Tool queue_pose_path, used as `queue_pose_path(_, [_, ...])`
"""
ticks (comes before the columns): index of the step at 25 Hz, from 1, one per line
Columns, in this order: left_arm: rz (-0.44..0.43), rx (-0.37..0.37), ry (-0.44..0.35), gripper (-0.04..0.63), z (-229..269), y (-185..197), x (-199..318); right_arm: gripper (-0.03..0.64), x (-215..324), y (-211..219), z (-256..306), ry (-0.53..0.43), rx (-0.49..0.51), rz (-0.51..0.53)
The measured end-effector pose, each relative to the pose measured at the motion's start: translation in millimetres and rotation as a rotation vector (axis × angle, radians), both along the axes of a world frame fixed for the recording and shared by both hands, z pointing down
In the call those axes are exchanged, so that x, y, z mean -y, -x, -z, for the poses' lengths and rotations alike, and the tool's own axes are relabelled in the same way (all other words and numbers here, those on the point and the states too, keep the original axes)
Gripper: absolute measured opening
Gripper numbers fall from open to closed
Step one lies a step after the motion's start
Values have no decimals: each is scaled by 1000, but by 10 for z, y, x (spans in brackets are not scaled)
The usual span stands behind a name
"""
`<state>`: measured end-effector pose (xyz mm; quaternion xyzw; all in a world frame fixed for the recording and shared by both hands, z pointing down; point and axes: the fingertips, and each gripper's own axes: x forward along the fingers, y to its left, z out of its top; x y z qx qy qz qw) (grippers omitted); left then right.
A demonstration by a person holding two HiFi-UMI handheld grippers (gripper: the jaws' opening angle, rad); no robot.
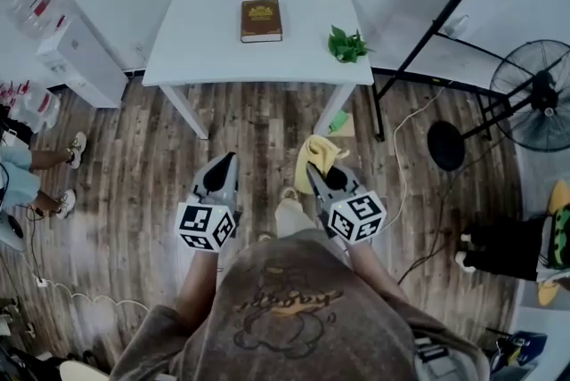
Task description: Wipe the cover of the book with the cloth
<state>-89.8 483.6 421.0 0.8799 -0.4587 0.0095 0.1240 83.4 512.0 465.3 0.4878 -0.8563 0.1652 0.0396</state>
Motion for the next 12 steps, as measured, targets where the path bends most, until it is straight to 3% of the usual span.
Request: queue_pose_path(12, [0, -9, 34, 5, -202, 107, 857, 64, 915, 191, -127, 6, -8, 22])
